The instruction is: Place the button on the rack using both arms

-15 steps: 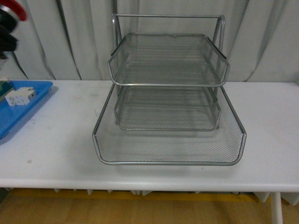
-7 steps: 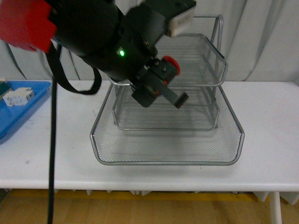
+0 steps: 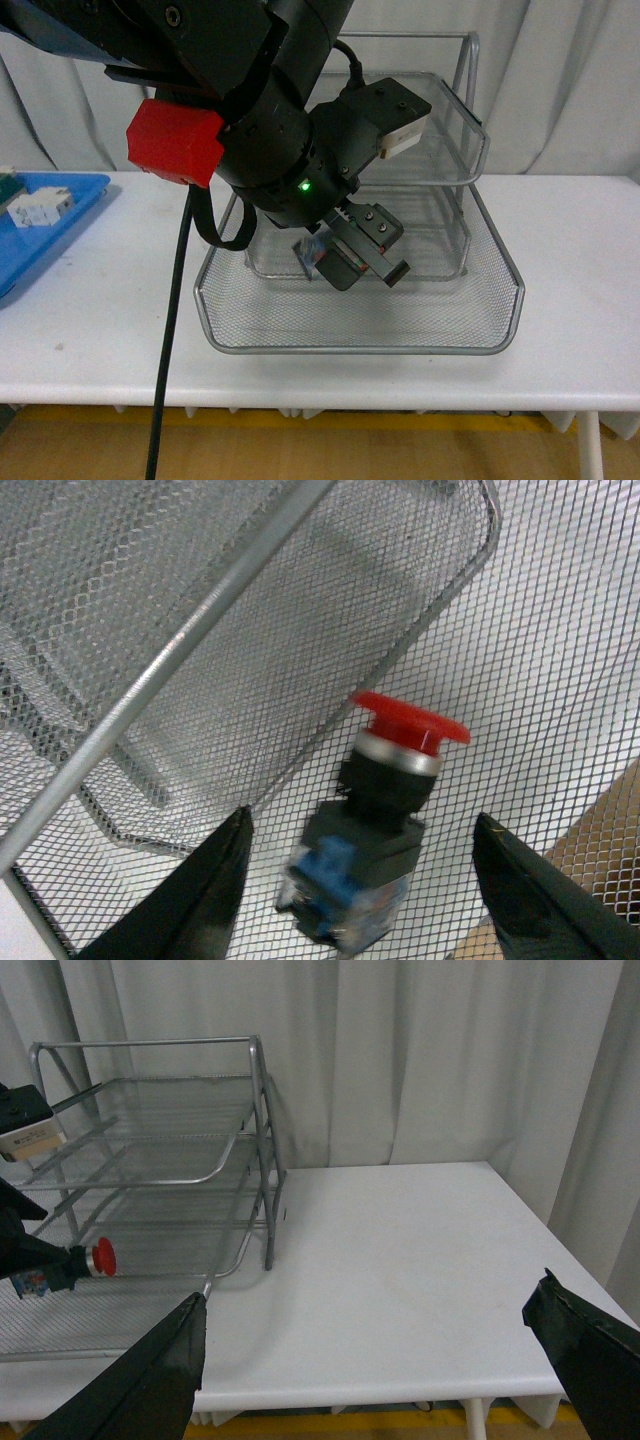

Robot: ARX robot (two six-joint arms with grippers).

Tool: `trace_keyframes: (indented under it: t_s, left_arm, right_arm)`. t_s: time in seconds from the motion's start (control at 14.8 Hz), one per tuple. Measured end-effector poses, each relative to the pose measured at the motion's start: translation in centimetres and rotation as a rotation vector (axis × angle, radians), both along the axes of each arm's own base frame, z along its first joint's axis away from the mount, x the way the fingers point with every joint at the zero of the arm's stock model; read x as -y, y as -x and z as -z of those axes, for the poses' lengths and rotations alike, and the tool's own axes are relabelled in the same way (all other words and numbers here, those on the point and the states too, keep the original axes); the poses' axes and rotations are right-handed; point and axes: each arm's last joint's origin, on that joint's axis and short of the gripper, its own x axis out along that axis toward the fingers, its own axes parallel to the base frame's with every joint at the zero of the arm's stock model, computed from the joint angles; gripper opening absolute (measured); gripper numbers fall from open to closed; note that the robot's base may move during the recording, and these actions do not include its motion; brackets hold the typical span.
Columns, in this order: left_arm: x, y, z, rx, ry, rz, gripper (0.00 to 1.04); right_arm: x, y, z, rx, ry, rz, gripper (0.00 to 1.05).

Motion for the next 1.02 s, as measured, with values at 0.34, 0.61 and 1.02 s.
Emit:
trace_keyframes:
  t_s: [0.34, 0.61, 1.02]
  left_arm:
    - [-3.2, 1.2, -5.6, 0.047, 0.333, -0.079, 0.98]
    - [-10.2, 7.6, -9.4, 0.703, 0.635, -0.566, 0.62]
    - [-16.6, 15.2, -3.2, 0.689, 0.630, -0.607, 0.02]
  right_arm:
    - [0.0, 0.0, 0.0, 0.000, 0.000, 0.000, 0.98]
    - [0.0, 0.0, 0.0, 0.000, 0.000, -0.001, 0.98]
    - [0.0, 0.0, 0.0, 0.000, 0.000, -0.001, 0.98]
